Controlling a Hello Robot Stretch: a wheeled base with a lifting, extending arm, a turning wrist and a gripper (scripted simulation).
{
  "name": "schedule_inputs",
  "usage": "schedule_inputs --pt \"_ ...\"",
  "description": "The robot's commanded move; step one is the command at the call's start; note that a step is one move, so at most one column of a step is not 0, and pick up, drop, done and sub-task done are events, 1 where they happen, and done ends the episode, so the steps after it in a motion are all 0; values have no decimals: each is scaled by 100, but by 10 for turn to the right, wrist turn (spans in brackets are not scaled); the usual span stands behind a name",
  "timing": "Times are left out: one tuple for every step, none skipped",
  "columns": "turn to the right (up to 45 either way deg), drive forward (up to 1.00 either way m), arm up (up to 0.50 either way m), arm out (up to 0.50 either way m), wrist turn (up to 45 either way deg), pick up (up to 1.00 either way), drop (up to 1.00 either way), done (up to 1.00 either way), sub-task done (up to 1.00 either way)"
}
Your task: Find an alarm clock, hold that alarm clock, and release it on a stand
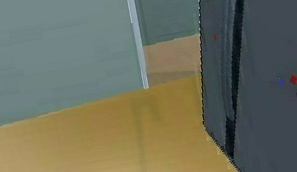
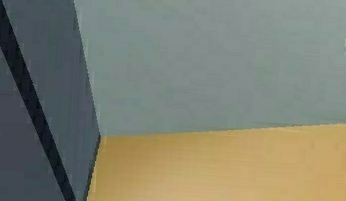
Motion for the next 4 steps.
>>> schedule_inputs --pt "30 0 0 0 0 0 0 0 0" --pt "-90 0 0 0 0 0 0 0 0" --pt "0 100 0 0 0 0 0 0 0" --pt "-30 0 0 0 0 0 0 0 0"
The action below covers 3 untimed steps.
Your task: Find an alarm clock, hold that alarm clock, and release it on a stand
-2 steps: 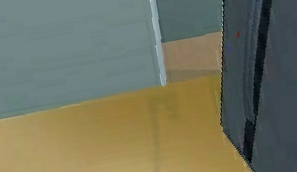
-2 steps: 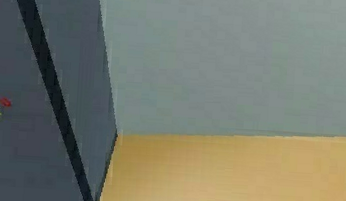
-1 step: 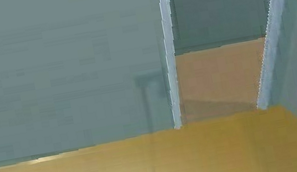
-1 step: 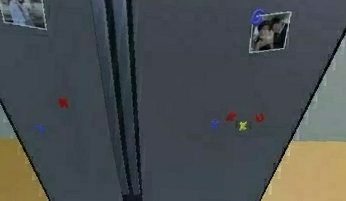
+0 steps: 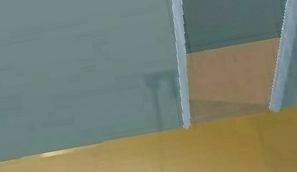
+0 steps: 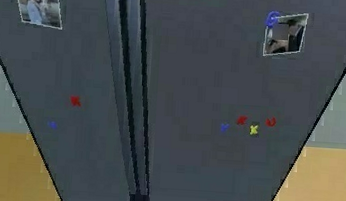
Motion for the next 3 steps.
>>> schedule_inputs --pt "0 80 0 0 0 0 0 0 0" --pt "450 0 0 0 0 0 0 0 0" --pt "90 0 0 0 0 0 0 0 0"
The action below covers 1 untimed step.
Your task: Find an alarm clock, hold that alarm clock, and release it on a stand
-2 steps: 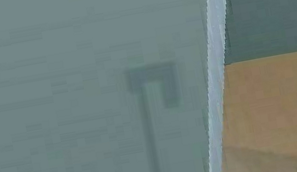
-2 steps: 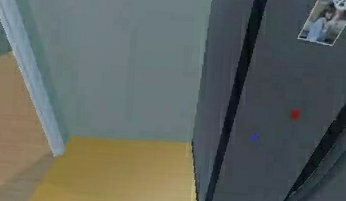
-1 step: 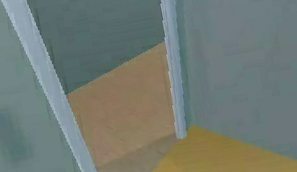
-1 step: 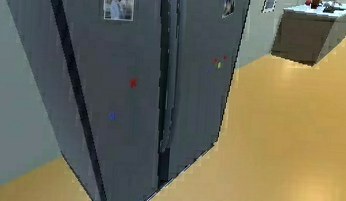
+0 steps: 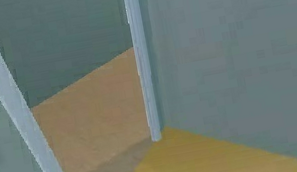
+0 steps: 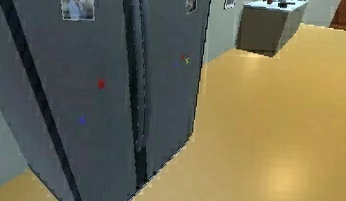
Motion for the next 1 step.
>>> schedule_inputs --pt "0 15 0 0 0 0 0 0 0"
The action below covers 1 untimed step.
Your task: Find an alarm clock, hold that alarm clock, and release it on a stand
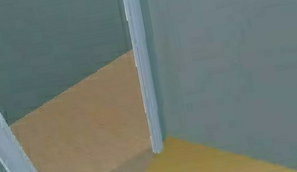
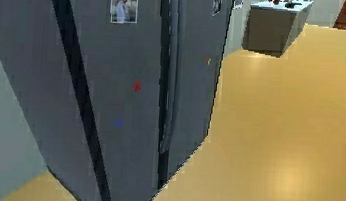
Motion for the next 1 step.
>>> schedule_inputs --pt "0 100 0 0 0 0 0 0 0"
